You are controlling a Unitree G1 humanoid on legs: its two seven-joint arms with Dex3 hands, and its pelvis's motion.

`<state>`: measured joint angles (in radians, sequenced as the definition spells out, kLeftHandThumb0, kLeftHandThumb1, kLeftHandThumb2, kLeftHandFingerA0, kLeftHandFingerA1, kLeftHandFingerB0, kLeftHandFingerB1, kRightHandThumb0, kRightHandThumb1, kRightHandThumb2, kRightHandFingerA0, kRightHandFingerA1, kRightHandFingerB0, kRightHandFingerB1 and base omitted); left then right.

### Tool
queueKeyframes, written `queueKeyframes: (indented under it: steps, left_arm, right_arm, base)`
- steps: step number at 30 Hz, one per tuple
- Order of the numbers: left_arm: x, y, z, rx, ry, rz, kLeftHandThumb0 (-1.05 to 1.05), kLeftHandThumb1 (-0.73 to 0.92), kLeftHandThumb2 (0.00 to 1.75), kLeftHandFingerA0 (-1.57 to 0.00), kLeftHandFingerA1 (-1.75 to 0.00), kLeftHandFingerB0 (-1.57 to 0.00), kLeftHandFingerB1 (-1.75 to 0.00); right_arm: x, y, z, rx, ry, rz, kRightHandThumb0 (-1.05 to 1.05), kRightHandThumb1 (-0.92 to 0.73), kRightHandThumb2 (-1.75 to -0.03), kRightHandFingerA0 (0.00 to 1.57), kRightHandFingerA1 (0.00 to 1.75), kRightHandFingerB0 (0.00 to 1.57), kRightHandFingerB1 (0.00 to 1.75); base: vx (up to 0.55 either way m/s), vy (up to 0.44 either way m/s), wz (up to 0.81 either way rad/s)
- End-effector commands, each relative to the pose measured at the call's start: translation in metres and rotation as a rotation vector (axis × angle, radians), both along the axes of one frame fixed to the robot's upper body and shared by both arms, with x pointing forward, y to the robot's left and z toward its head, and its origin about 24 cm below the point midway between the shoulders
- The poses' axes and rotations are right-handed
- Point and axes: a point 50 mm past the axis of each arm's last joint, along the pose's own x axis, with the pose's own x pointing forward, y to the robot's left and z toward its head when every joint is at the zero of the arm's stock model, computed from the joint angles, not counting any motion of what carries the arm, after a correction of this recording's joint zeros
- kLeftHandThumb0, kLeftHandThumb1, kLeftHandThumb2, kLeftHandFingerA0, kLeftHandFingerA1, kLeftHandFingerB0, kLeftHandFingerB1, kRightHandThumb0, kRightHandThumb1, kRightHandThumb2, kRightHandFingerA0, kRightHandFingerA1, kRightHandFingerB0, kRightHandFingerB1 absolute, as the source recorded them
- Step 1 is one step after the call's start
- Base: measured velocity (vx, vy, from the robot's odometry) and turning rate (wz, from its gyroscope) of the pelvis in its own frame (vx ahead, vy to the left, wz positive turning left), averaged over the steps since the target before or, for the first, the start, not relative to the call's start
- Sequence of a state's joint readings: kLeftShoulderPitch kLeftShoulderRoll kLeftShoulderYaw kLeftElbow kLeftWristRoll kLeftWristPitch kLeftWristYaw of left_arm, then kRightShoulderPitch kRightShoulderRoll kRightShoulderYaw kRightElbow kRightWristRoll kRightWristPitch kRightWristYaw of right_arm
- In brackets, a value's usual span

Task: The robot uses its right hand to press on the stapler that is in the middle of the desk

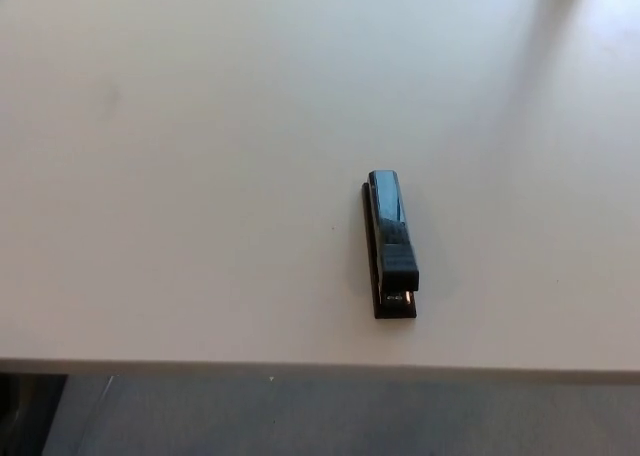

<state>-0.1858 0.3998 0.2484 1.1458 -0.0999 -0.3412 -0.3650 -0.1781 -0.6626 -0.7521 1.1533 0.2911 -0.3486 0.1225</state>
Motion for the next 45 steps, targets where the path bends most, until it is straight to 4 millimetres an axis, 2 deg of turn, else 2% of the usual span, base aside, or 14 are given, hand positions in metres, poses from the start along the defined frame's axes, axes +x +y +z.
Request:
queueKeyframes:
  steps: [1,3,7,9,10,14,25,27,28,29,31,33,37,45]
  left_arm:
    - [-0.005,0.014,0.005,0.029,0.022,0.041,-0.43,0.92,0.9,0.0,-0.17,0.0,-0.15]
    - [-0.005,0.014,0.005,0.035,0.03,0.028,-0.46,0.92,0.89,0.0,-0.16,0.0,-0.15]
    - [-0.006,0.013,0.005,0.029,0.027,0.027,-0.44,0.92,0.89,0.0,-0.15,0.0,-0.14]
    - [-0.006,0.013,0.005,0.02,0.019,0.028,-0.45,0.92,0.9,0.0,-0.15,0.0,-0.14]
    - [-0.006,0.013,0.005,0.022,0.02,0.025,-0.46,0.92,0.89,0.0,-0.15,0.0,-0.14]
    - [-0.006,0.014,0.005,0.03,0.025,0.03,-0.43,0.92,0.9,0.0,-0.16,0.0,-0.15]
    - [-0.009,0.016,0.004,0.04,0.032,0.041,-0.45,0.92,0.9,0.0,-0.19,0.0,-0.17]
    - [-0.009,0.015,0.004,0.034,0.028,0.043,-0.44,0.92,0.9,0.0,-0.18,0.0,-0.17]
    - [-0.009,0.015,0.004,0.041,0.032,0.029,-0.45,0.92,0.9,0.0,-0.17,0.0,-0.16]
    - [-0.009,0.015,0.004,0.041,0.034,0.033,-0.44,0.92,0.9,0.0,-0.18,0.0,-0.16]
    - [-0.008,0.015,0.004,0.036,0.033,0.036,-0.52,0.92,0.92,0.0,-0.18,0.0,-0.15]
    - [-0.007,0.014,0.003,0.03,0.036,0.039,-0.51,0.92,0.91,0.0,-0.16,0.0,-0.14]
    - [-0.012,0.014,-0.001,0.009,0.059,0.055,-0.46,0.92,0.89,0.0,-0.16,0.0,-0.16]
    - [-0.009,0.016,0.0,-0.017,0.092,0.052,-0.48,0.92,0.9,0.0,-0.12,0.0,-0.14]
  right_arm:
    - [-0.028,0.021,-0.059,0.029,0.355,-0.051,-0.15,-0.84,-0.65,1.04,1.29,0.73,1.07]
    - [-0.032,0.034,-0.082,0.063,0.534,-0.044,-0.17,-0.84,-0.64,0.97,1.14,0.7,0.9]
    - [-0.035,0.047,-0.098,0.093,0.639,0.004,-0.15,-0.83,-0.65,0.93,1.1,0.66,0.89]
    - [-0.036,0.058,-0.113,0.154,0.742,0.071,-0.08,-0.74,-0.61,0.87,0.95,0.63,0.46]
    - [-0.036,0.062,-0.117,0.17,0.769,0.087,-0.15,-0.73,-0.62,0.88,0.72,0.54,0.41]
    - [-0.03,0.08,-0.132,0.213,0.922,0.25,-0.27,-0.76,-0.64,0.98,0.59,0.58,0.42]
    - [0.042,0.145,-0.142,0.208,1.061,0.809,-0.29,-0.78,-0.63,0.7,0.6,0.51,0.44]
    - [0.047,0.148,-0.141,0.254,1.041,0.821,-0.35,-0.79,-0.62,0.62,0.55,0.42,0.41]
    - [0.049,0.151,-0.14,0.347,1.003,0.818,-0.49,-0.6,-0.97,0.36,0.58,0.21,0.48]
    - [0.052,0.154,-0.14,0.373,0.96,0.832,-0.72,-0.63,-0.98,0.01,0.29,0.04,0.25]
    - [0.06,0.163,-0.141,0.336,0.893,0.781,-0.99,-0.86,-1.16,0.0,0.04,0.0,0.0]
    - [0.064,0.167,-0.141,0.354,0.806,0.773,-1.01,-0.9,-1.16,0.0,0.0,0.0,0.0]
    - [0.063,0.182,-0.147,0.435,0.634,0.756,-1.03,-0.88,-1.17,0.0,0.01,0.0,0.0]
    - [0.062,0.186,-0.148,0.466,0.576,0.746,-1.04,-0.88,-1.17,0.0,0.03,0.0,0.0]
  base:
    - [0.0,0.0,0.0]
    - [0.0,0.0,0.0]
    - [0.0,0.0,0.0]
    - [0.0,0.0,0.0]
    - [0.0,0.0,0.0]
    - [0.0,0.0,0.0]
    - [0.0,0.0,0.0]
    - [0.0,0.0,0.0]
    - [0.0,0.0,0.0]
    - [0.0,0.0,0.0]
    - [0.0,0.0,0.0]
    - [0.0,0.0,0.0]
    - [0.0,0.0,0.0]
    - [0.0,0.0,0.0]
